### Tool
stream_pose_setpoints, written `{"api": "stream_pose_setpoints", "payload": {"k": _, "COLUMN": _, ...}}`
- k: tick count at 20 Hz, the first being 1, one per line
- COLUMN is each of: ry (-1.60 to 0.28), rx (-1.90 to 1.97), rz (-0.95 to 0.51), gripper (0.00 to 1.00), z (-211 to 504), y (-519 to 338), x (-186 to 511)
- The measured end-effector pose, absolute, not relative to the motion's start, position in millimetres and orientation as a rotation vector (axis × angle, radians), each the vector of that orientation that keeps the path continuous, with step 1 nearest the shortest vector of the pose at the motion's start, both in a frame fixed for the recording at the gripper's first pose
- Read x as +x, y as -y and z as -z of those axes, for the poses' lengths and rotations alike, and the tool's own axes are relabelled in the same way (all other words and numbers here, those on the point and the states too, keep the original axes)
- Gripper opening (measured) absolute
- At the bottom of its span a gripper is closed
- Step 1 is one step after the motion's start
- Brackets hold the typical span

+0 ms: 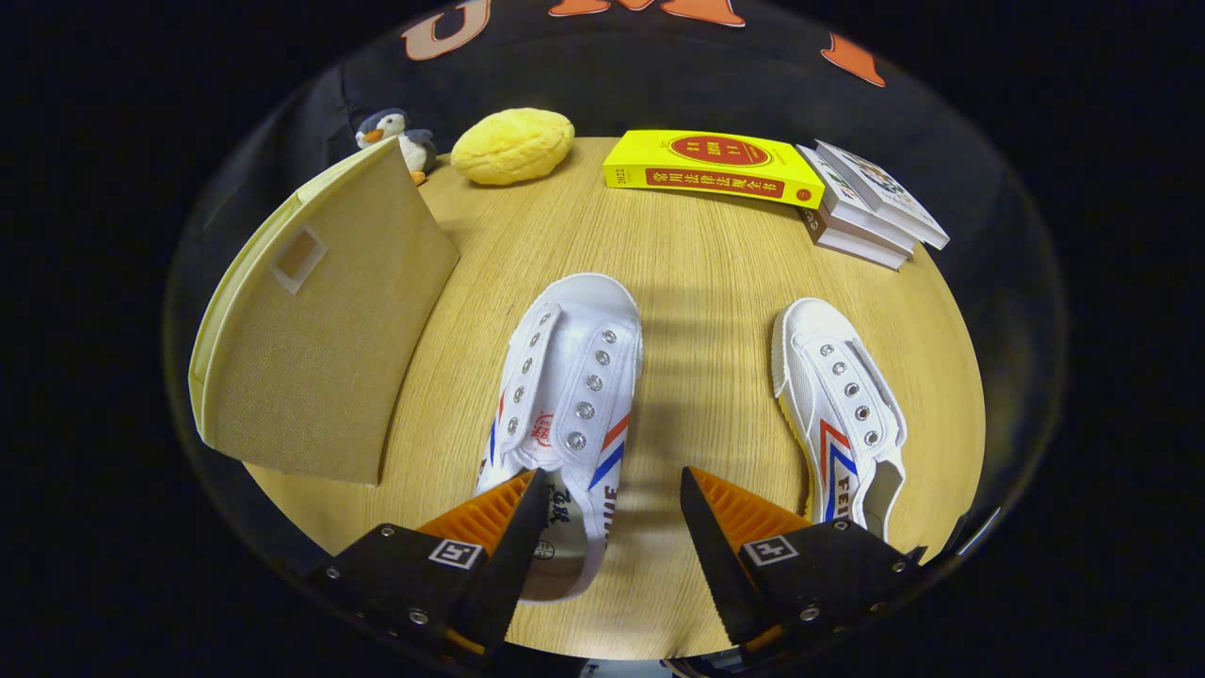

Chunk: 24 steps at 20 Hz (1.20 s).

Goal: Open the storage box then place both shoes into the box .Put the left shoe in first, then the right shoe, with the right side of both shoes facing outward in a uniform manner.

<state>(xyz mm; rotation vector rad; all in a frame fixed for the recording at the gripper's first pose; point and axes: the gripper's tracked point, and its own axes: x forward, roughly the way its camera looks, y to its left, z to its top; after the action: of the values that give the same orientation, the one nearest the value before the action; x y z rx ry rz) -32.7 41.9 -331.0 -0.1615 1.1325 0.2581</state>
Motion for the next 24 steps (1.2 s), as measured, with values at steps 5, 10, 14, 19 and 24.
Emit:
{"api": "stream_pose_setpoints", "payload": {"k": 5, "ry": -1.122, "rx": -0.210, "rz": -0.276, "gripper": 0.79, "z": 333.2, "y": -29.0, "x": -33.7}}
{"api": "stream_pose_setpoints", "payload": {"k": 10, "ry": -1.135, "rx": -0.156, "rz": -0.294, "gripper": 0.75, "z": 344.3, "y": -38.7, "x": -24.2}}
{"api": "stream_pose_setpoints", "payload": {"k": 14, "ry": -1.038, "rx": -0.281, "rz": -0.327, "gripper": 0.66, "z": 335.8, "y": -34.7, "x": -23.3}}
{"api": "stream_pose_setpoints", "payload": {"k": 19, "ry": -1.001, "rx": -0.265, "rz": -0.336, "gripper": 0.63, "z": 341.2, "y": -29.4, "x": -19.7}}
{"api": "stream_pose_setpoints", "payload": {"k": 24, "ry": -1.038, "rx": -0.102, "rz": -0.344, "gripper": 0.49, "z": 354.8, "y": -54.0, "x": -12.8}}
